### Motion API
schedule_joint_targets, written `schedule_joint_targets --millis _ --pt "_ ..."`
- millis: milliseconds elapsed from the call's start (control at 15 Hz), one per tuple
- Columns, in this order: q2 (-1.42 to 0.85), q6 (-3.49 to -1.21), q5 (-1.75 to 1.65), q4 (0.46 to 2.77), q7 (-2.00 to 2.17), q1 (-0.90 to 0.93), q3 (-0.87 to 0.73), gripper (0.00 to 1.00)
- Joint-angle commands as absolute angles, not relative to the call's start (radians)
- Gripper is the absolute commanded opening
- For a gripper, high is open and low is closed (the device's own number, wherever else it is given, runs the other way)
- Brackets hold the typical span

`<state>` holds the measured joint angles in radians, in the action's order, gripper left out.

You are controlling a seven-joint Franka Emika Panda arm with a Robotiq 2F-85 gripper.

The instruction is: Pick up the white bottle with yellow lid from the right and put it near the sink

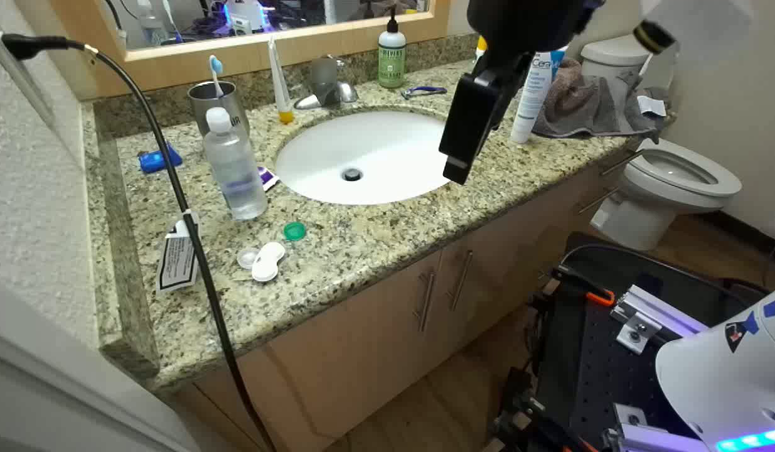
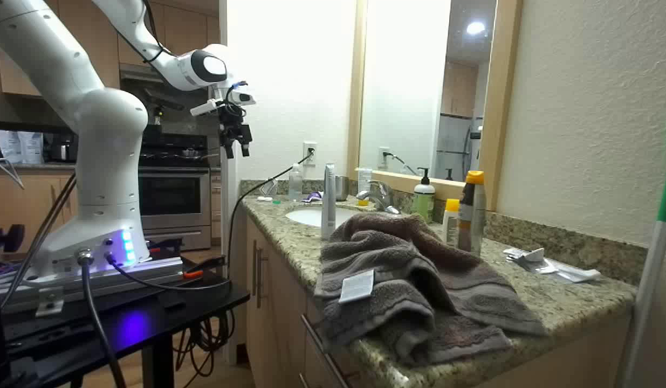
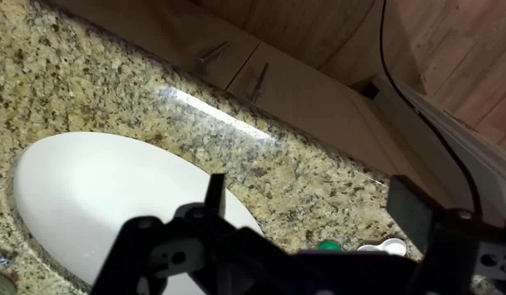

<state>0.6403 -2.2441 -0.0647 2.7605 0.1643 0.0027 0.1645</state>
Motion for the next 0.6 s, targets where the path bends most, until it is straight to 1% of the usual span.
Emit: schedule_joint_targets --millis 0,200,400,533 --pt "0.640 -2.241 -0.073 2.759 0.171 0.014 0.153 1.00" --pt "0.729 -2.218 -0.089 2.792 0.270 -0.065 0.124 1.00" --pt "0.849 -2.156 -0.128 2.820 0.277 -0.164 0.035 1.00" --pt "0.886 -2.086 -0.150 2.771 0.275 -0.245 -0.023 1.00"
